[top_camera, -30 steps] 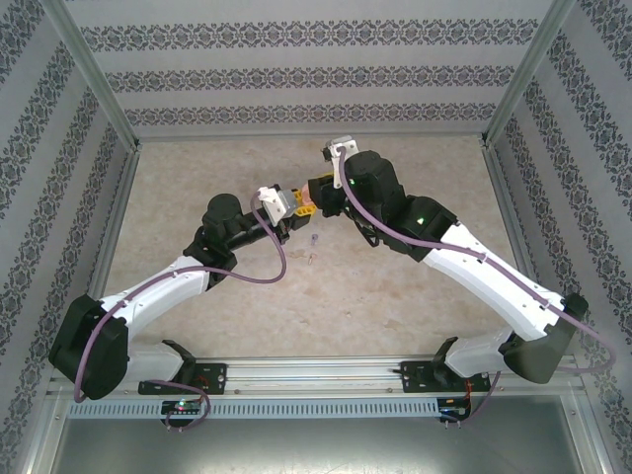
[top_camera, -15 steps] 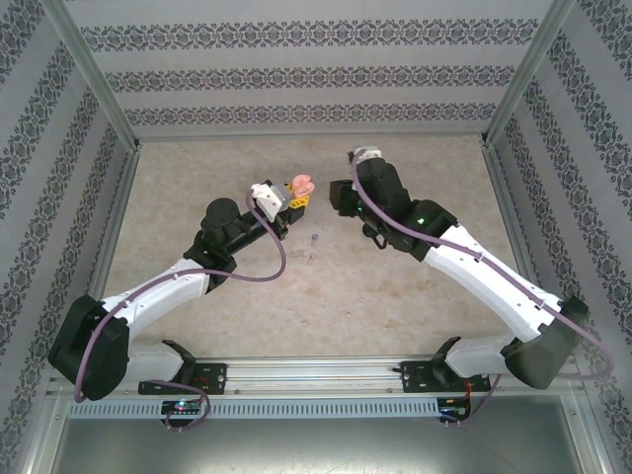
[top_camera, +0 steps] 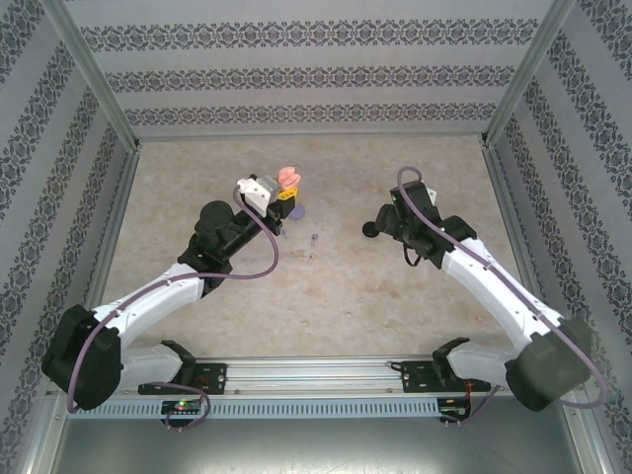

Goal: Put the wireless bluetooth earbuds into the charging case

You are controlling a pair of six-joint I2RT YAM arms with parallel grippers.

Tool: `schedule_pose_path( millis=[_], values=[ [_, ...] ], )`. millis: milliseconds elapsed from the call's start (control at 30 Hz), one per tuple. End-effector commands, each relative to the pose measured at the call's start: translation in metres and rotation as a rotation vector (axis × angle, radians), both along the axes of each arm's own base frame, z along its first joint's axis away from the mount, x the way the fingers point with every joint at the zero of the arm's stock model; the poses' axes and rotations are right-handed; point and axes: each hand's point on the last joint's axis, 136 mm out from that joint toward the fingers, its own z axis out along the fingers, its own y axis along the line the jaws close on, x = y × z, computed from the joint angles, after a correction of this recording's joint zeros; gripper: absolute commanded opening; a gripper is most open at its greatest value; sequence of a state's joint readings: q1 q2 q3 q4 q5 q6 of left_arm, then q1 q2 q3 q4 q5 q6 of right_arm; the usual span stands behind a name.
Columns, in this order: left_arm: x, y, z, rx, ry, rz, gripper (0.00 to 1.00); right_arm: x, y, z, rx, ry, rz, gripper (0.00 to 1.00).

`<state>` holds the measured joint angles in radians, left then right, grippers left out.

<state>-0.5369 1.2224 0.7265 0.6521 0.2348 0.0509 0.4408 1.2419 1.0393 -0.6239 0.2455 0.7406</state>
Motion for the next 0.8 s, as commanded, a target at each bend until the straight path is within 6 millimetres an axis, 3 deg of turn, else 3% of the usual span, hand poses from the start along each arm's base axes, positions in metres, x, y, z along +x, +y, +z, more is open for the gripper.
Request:
schedule_pose_path(
  millis=[0,100,200,267,400,533,767],
  values=[
    [-0.005,-0.007,0.03,-0.03,-0.049,-0.035,0.0,0.005,-0.004,0.001,0.015,0.045,-0.085,0.73],
    [-0.005,-0.008,0.033,-0.03,-0.047,-0.041,0.0,0.0,-0.018,-0.007,0.037,0.079,-0.168,0.78],
    [-0.006,-0.008,0.032,-0.036,-0.04,-0.044,0.0,-0.016,-0.047,-0.021,0.06,0.138,-0.3,0.83],
    [-0.005,-0.007,0.031,-0.039,-0.032,-0.04,0.0,-0.035,-0.074,-0.034,0.075,0.196,-0.415,0.89],
    [-0.004,-0.009,0.031,-0.043,-0.013,-0.043,0.0,-0.074,-0.113,-0.065,0.145,0.3,-0.621,0.91],
    [-0.002,-0.011,0.032,-0.044,0.005,-0.049,0.0,-0.105,-0.133,-0.085,0.18,0.371,-0.782,0.91],
    [-0.003,-0.013,0.039,-0.058,-0.002,-0.062,0.0,-0.144,-0.17,-0.097,0.122,0.471,-0.965,0.91]
  ],
)
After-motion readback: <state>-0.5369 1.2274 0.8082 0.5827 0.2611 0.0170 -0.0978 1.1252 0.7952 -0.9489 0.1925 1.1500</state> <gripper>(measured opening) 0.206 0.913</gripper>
